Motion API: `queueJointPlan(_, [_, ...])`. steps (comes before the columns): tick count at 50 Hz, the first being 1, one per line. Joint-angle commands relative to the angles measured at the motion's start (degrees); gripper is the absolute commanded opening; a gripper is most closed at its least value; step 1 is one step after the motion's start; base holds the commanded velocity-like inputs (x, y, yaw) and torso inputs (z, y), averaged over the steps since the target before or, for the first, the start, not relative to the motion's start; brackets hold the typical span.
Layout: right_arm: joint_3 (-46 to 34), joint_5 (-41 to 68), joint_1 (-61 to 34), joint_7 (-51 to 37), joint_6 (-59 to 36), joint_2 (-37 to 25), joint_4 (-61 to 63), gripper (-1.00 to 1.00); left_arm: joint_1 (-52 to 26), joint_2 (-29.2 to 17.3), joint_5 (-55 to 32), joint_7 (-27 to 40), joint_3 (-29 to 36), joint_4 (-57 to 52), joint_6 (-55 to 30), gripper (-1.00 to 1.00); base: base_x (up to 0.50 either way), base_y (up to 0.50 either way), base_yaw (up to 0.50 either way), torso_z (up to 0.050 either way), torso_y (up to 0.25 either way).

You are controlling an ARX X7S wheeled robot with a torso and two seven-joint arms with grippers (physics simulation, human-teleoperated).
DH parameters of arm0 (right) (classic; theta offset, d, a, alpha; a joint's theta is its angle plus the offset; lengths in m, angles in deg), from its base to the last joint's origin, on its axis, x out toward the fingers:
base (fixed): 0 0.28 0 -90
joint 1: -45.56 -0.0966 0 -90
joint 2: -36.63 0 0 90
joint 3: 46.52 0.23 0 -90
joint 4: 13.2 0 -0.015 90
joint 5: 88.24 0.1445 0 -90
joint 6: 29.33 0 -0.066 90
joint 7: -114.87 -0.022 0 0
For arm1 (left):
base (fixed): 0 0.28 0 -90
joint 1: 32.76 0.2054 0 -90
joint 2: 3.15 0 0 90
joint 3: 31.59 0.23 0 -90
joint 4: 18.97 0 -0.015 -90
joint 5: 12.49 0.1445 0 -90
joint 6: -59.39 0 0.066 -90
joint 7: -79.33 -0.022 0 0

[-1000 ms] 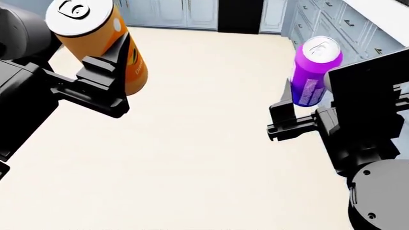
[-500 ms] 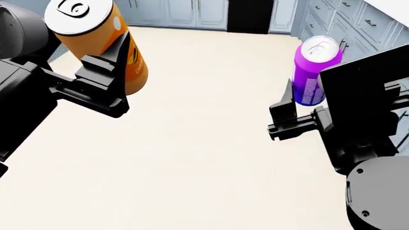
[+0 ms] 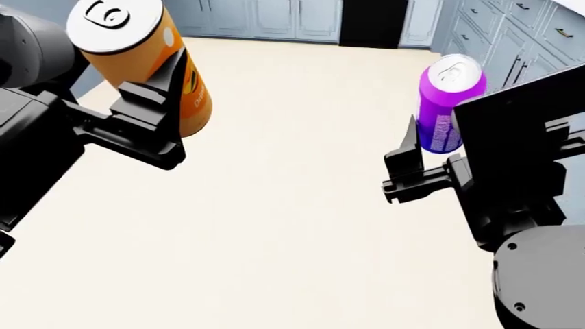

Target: Move the drinks to the dining counter.

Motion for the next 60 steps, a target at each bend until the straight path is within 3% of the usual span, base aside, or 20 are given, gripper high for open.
queueJointPlan(1, [0.01,-1.63,0.63,0.64,-0.22,-0.24,0.39,-1.0,0.05,-0.16,0.14,0.36,-0.09,0.07,0.55,-1.0,-0.49,-0.08,0.0,0.0,0.0])
queueJointPlan(60, [-0.92,1.19,-1.24,-1.64,0.49,-0.35,-1.05,-1.0,0.02,-0.9,0.52,0.02,0.63,0.04,1.64,-1.0,-0.5,-0.07,0.0,0.0,0.001])
